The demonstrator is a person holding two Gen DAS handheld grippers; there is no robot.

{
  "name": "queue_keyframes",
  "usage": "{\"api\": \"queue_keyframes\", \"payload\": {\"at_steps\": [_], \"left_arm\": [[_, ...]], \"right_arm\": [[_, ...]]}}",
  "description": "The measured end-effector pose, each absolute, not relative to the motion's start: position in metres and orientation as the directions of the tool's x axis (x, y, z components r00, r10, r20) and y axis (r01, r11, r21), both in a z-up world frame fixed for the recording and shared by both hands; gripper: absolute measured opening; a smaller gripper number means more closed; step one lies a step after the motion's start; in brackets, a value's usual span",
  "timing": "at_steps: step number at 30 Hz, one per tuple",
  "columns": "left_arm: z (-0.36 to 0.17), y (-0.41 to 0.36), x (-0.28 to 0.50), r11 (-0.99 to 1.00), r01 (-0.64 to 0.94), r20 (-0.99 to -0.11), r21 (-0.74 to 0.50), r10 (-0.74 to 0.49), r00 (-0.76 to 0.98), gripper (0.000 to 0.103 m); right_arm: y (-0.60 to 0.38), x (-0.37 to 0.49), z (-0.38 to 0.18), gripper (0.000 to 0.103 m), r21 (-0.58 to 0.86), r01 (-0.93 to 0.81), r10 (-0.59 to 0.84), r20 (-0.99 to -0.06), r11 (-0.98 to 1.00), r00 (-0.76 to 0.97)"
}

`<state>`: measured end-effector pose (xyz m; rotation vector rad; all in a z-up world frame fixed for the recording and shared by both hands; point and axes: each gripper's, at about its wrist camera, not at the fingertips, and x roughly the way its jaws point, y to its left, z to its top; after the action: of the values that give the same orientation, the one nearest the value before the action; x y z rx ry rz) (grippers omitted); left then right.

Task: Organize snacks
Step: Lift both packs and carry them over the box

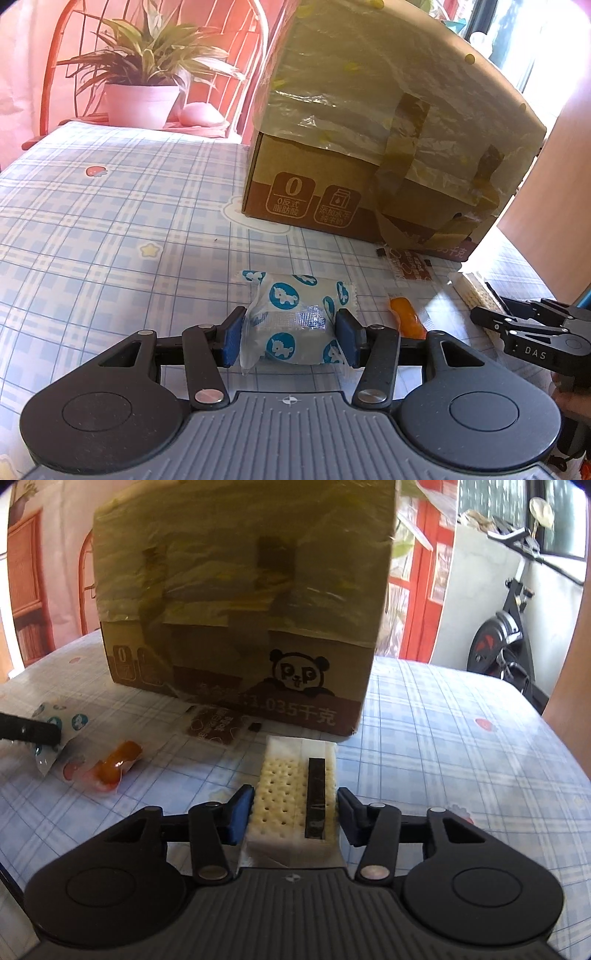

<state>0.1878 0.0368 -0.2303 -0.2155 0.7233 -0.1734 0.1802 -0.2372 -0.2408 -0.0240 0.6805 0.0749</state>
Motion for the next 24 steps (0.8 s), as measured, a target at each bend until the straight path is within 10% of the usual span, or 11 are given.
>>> {"api": "queue_keyframes", "payload": {"at_steps": [24], "left_arm": [[-0.222,0.030,0.171,0.954,0.147,-0.595,-0.262,-0.280,0.754,0.045]], "right_arm": [[-0.250,0.182,-0.241,0.051,0.091,-0.082,0.121,-0.630,0.992,0.767]]}}
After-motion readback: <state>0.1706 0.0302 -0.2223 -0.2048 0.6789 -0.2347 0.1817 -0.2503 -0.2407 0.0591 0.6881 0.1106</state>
